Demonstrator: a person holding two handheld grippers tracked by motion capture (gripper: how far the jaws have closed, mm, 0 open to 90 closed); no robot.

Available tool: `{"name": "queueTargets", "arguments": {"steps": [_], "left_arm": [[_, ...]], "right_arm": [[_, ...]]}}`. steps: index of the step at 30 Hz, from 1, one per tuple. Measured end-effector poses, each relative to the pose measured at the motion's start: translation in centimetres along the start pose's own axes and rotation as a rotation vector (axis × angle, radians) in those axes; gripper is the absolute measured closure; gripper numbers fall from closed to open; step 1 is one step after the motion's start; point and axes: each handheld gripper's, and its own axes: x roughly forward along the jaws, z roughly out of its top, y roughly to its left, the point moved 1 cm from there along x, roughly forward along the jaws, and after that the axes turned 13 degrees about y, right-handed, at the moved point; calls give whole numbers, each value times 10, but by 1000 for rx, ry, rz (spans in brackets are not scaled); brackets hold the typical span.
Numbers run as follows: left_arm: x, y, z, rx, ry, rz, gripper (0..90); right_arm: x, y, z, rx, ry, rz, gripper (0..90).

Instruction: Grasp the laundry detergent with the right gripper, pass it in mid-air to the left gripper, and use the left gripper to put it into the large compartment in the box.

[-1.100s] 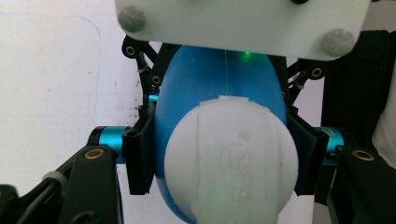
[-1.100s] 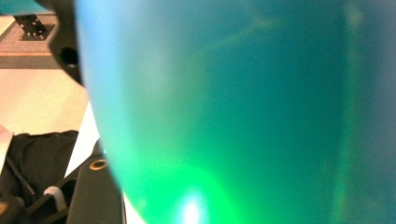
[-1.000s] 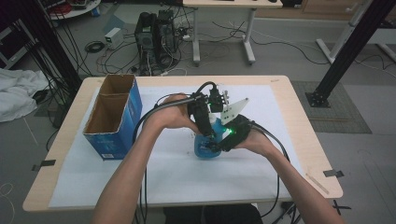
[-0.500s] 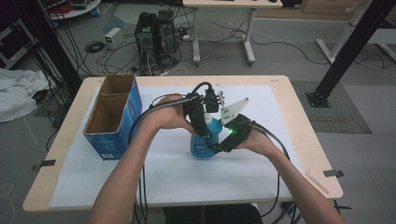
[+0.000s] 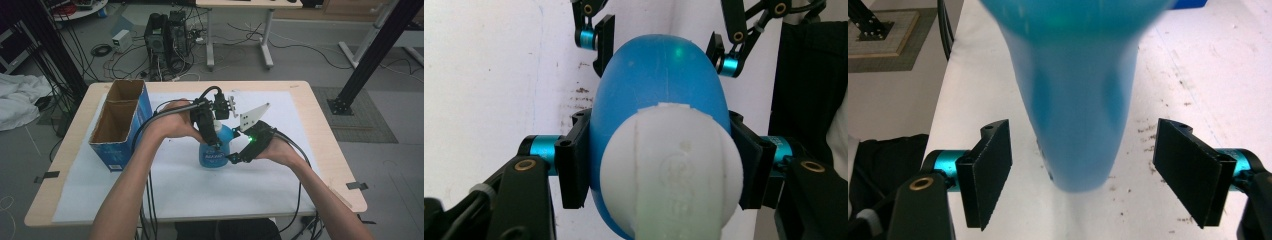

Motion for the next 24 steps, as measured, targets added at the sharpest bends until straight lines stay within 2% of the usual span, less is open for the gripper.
{"name": "queueTargets", "arguments": {"steps": [1, 2, 3, 4, 5, 7, 8, 10, 12, 13, 14, 15, 17, 18, 20, 21, 23, 24], "left_arm": [[0, 0, 0, 0, 0, 0, 381], [-2, 0, -2, -9, 1, 1, 381], [-3, 0, -3, -11, 1, 3, 381], [-3, 0, -3, -11, 1, 3, 380], [-5, 0, -4, -14, 2, 5, 381], [-11, 2, -9, -26, 2, 9, 381], [-13, 3, -10, -29, 1, 8, 381], [-19, 5, -14, -43, -1, 6, 380], [-22, 6, -17, -49, -3, 5, 380], [-29, 9, -22, -68, -13, 6, 381], [-34, 10, -25, -71, -11, 9, 381], [-38, 12, -27, -80, -8, 11, 381], [-42, 14, -30, -88, -7, 15, 381], [-52, 18, -36, -108, -5, 20, 380], [-64, 22, -43, -121, -7, 31, 380], [-70, 24, -47, -132, -8, 37, 380], [-81, 27, -54, -170, -18, 46, 380], [-88, 30, -59, -169, -6, 52, 380]], "right_arm": [[1, -2, 0, -31, -17, -15, 228], [-1, -1, -1, -12, -1, -5, 227], [-1, -2, -1, -24, -11, -13, 227], [-3, 0, -1, -7, -1, -5, 227], [-3, -1, -1, -24, -12, -16, 226], [-5, -1, -2, -25, -4, -23, 226], [-8, 2, -3, 2, 26, -11, 226], [-9, 0, -4, -28, 19, -26, 221], [-12, 1, -5, -24, 27, -29, 220], [-15, 4, -7, 15, 66, -6, 220], [-16, 4, -7, 16, 71, -7, 220], [-17, 3, -7, 0, 58, -17, 219], [-19, 4, -9, 12, 69, -26, 209], [-23, 4, -11, 23, 95, -50, 181], [-26, 3, -14, 20, 113, -64, 177], [-27, 3, -16, 25, 125, -76, 134], [-29, 4, -20, 48, 172, -105, 129], [-31, -1, -23, -10, 207, -141, 128]]}}
